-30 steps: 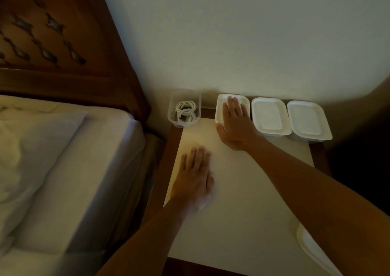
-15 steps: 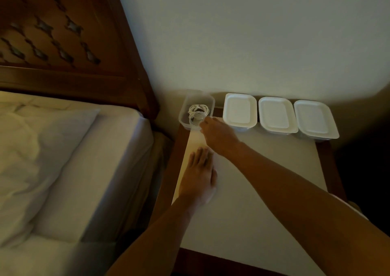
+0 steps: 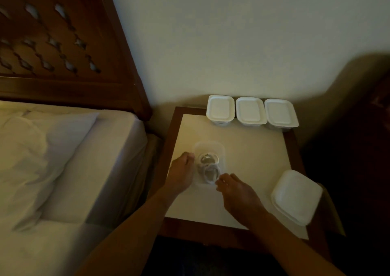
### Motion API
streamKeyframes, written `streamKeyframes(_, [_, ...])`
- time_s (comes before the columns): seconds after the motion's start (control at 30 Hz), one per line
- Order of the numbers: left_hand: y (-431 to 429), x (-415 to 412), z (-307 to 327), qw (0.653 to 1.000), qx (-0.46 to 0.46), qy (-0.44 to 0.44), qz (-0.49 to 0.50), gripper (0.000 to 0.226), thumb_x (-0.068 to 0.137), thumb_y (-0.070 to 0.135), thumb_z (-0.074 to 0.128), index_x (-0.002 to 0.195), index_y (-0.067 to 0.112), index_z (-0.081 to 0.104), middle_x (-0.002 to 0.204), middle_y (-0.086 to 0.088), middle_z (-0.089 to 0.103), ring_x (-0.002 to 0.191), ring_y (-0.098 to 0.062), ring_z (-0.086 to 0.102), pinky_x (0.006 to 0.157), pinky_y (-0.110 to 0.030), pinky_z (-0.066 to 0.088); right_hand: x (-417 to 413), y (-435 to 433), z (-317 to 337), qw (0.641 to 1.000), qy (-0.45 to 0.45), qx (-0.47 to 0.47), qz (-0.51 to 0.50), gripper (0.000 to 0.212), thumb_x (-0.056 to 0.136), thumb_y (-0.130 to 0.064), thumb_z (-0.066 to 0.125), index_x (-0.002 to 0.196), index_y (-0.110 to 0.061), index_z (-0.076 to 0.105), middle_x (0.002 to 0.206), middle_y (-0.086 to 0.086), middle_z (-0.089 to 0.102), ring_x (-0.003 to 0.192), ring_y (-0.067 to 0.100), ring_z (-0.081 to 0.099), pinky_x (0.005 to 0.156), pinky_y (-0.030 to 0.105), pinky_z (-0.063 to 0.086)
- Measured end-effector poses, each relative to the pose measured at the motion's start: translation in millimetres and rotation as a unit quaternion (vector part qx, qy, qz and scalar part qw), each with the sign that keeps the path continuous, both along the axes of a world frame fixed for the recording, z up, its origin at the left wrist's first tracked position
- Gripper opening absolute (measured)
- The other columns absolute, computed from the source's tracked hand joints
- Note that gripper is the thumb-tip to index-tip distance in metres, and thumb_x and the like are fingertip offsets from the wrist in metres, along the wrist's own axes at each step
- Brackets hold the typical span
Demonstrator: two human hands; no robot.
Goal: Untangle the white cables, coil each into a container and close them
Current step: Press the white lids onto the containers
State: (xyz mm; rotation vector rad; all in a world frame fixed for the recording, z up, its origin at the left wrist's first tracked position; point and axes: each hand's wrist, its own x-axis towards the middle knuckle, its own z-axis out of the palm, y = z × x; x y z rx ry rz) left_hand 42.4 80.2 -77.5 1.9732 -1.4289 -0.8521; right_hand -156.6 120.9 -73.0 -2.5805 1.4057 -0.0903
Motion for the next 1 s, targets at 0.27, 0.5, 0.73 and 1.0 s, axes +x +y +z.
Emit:
streamKeyframes(0.27, [25.7, -54.5, 7.9, 0.995, -0.006, -0.057, -0.085, 0.030, 0.110, 0.020, 0.040, 0.090, 0.005, 0.057, 0.083, -0.011, 0.058, 0.074, -0.028, 0.056, 0.066, -0.037, 0.039, -80.6, 29.1, 9.1, 0.989, -0.092, -0.073, -0.085, 0.035, 0.093, -0.013, 0.063, 0.126, -0.022, 0.069, 0.131, 0.003, 0.066, 0.114, 0.023, 0.062, 0.097, 0.040, 0.053])
streamKeyframes(0.5, [26.8, -68.6, 10.2, 0.995, 0.003, -0.048, -0.082, 0.034, 0.108, 0.016, 0.040, 0.076, 0.014, 0.049, 0.074, -0.005, 0.051, 0.061, -0.019, 0.045, 0.058, -0.035, 0.032, -170.3, -29.4, -8.3, 0.885, 0.088, 0.114, -0.443, 0.079, 0.099, -0.052, 0.049, 0.160, -0.017, 0.012, 0.165, 0.017, 0.018, 0.149, 0.038, 0.023, 0.117, 0.052, 0.030])
streamKeyframes(0.73, [15.6, -65.9, 11.7, 0.997, 0.047, 0.017, -0.058, 0.023, 0.103, 0.012, 0.045, 0.099, 0.006, 0.066, 0.083, -0.016, 0.068, 0.051, -0.024, 0.063, 0.051, -0.038, 0.057, -164.4, -57.8, 8.7, 0.874, -0.116, 0.077, -0.465, 0.053, 0.096, -0.041, 0.063, 0.136, -0.009, 0.048, 0.128, 0.013, 0.048, 0.121, 0.035, 0.050, 0.096, 0.047, 0.048])
streamKeyframes(1.0, [16.8, -62.2, 23.2, 0.991, 0.073, 0.112, -0.024, 0.025, 0.098, 0.004, 0.045, 0.108, 0.007, 0.068, 0.082, -0.023, 0.070, 0.038, -0.021, 0.061, 0.038, -0.031, 0.052, -76.0, -24.9, 76.6, 0.946, -0.239, -0.173, -0.130, 0.022, 0.093, -0.014, 0.068, 0.113, -0.022, 0.066, 0.105, 0.003, 0.073, 0.089, 0.018, 0.070, 0.072, 0.035, 0.059])
